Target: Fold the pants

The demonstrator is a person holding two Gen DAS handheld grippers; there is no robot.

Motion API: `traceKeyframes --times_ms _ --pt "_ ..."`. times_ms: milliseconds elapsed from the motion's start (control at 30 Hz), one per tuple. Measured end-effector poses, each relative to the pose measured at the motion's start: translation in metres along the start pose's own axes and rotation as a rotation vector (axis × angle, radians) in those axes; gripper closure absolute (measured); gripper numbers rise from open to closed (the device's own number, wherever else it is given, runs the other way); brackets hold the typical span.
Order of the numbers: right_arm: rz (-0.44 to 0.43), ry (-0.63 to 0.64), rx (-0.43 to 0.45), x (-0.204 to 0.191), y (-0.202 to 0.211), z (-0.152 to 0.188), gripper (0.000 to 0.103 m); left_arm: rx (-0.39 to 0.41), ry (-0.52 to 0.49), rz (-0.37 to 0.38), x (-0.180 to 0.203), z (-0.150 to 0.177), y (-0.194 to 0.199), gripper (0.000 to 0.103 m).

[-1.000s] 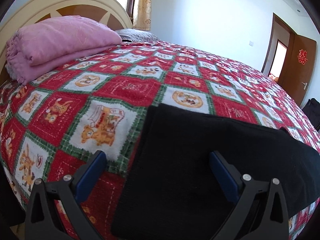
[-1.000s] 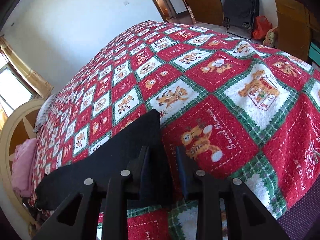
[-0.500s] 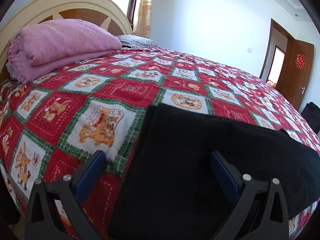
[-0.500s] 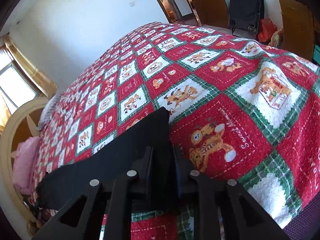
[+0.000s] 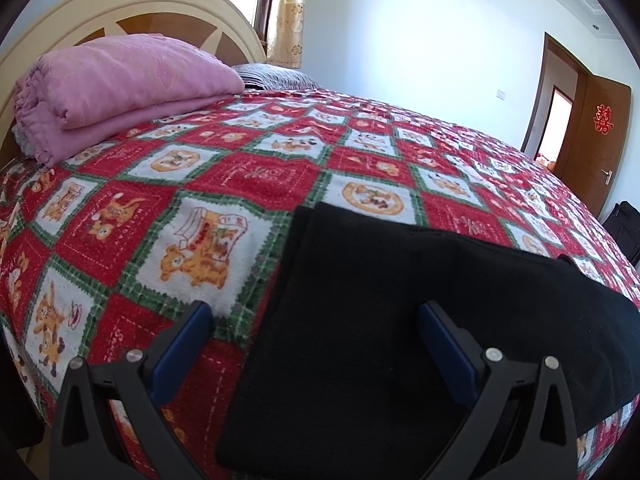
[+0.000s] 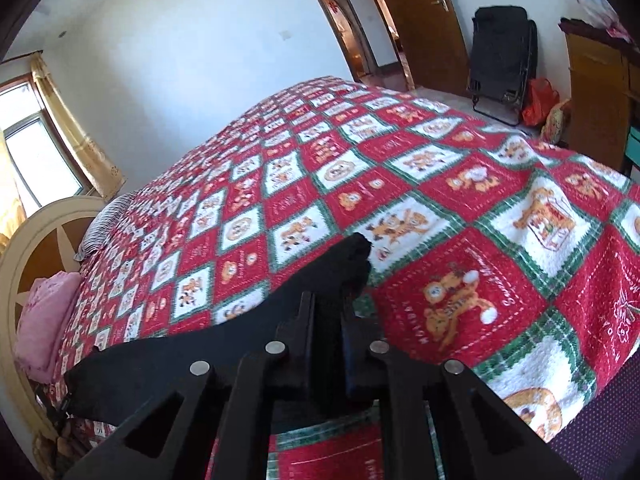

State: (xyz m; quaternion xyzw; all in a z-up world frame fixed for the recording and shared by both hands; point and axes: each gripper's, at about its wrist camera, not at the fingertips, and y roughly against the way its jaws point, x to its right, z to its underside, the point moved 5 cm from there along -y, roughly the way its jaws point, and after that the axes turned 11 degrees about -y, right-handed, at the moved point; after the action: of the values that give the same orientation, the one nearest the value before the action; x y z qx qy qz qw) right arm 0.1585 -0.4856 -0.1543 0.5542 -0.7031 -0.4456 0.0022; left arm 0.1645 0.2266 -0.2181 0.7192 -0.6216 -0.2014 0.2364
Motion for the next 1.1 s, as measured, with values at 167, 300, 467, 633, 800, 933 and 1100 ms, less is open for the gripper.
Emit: traceKeyframes --times_ms 167,300,467,633,800,933,1100 --pt "-0.042 0.058 0.022 -0.034 0.012 0.008 0.092 0.009 0.002 -0.006 -0.001 0.0 0.0 0.0" --pt "-0.061 0.096 0.023 -0.058 0.015 0.017 0.093 0.016 0.003 -0.008 0.0 0.001 0.001 0.0" --pt "-0.074 0.128 -0.004 -0.083 0.01 0.033 0.093 0.021 0.005 -0.007 0.0 0.002 0.0 0.0" --pt "-0.111 0.141 -0.037 -0.103 0.002 0.052 0.093 0.02 0.005 -0.008 0.0 0.002 0.001 0.0" --pt "-0.149 0.155 -0.074 -0.125 -0.01 0.069 0.093 0.019 0.011 -0.007 -0.001 0.002 0.002 0.0" --pt "-0.166 0.167 -0.111 -0.138 -0.022 0.083 0.093 0.048 0.035 -0.032 -0.006 -0.003 0.011 0.0" --pt "-0.192 0.185 -0.139 -0.157 -0.032 0.098 0.093 0.106 0.043 -0.046 -0.011 -0.019 0.025 0.0"
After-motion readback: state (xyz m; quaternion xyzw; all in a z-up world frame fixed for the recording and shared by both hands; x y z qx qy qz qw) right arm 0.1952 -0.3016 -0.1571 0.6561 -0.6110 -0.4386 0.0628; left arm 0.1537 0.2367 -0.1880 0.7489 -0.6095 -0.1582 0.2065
